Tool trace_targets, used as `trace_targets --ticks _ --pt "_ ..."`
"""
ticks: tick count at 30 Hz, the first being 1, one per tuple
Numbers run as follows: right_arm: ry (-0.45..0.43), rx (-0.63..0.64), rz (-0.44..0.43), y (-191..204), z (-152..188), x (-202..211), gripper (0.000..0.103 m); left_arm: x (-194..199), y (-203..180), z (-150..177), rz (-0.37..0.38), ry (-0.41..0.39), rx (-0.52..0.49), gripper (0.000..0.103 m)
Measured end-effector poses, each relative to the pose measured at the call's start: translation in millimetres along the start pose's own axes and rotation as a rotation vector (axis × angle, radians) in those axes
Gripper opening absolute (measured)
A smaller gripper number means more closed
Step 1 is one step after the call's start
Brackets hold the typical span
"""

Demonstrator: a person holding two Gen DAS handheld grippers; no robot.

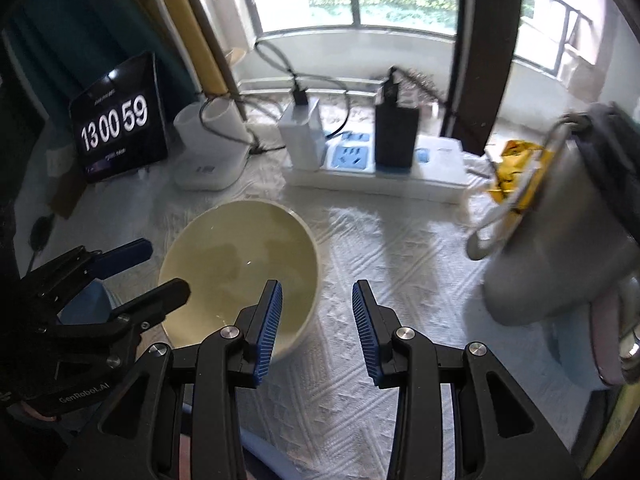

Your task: Organize plates and bowls

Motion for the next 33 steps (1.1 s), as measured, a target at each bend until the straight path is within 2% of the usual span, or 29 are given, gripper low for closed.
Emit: trace_targets --ticks 6,11,14,16,19,24,29,33 --pt "0.077 0.015 -0.015 3 -4 -16 0.039 -13 -6 5 0.020 0.045 -0.014 0.062" --pt "0.181 -0.008 -0.030 -1 -4 -34 0.039 -19 -8 5 0.023 0.056 -0.020 0.061" --pt "0.229 0.004 -0.045 0 -3 -43 0.038 -21 -9 6 0.047 0.064 -0.009 0.052" --pt "0.226 0.018 -0.042 1 -4 -45 0.027 -21 -10 5 0.047 0.066 -0.007 0.050" --pt "0.225 0.046 -0.038 4 -5 -48 0.021 -23 -9 4 0.046 0.066 0.000 0.049" --pt "0.224 0.101 0.007 10 -3 -52 0.020 -23 -8 5 0.039 0.063 0.012 0.044" --pt "0.207 0.093 0.009 10 -3 -51 0.019 -21 -6 6 0.035 0.058 0.021 0.041" --pt "0.158 0.086 0.029 10 -6 -44 0.015 -19 -7 6 0.038 0.051 0.023 0.041"
Point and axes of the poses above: each gripper's, at about its wrist camera, not at the fingertips, and x roughly against the way its jaws point, y to its left, z to its underside, the point moved 2 cm from there along -x, roughly the way its jaws point, and after that the axes turned 6 degrees about -y, right-handed, at the moved point
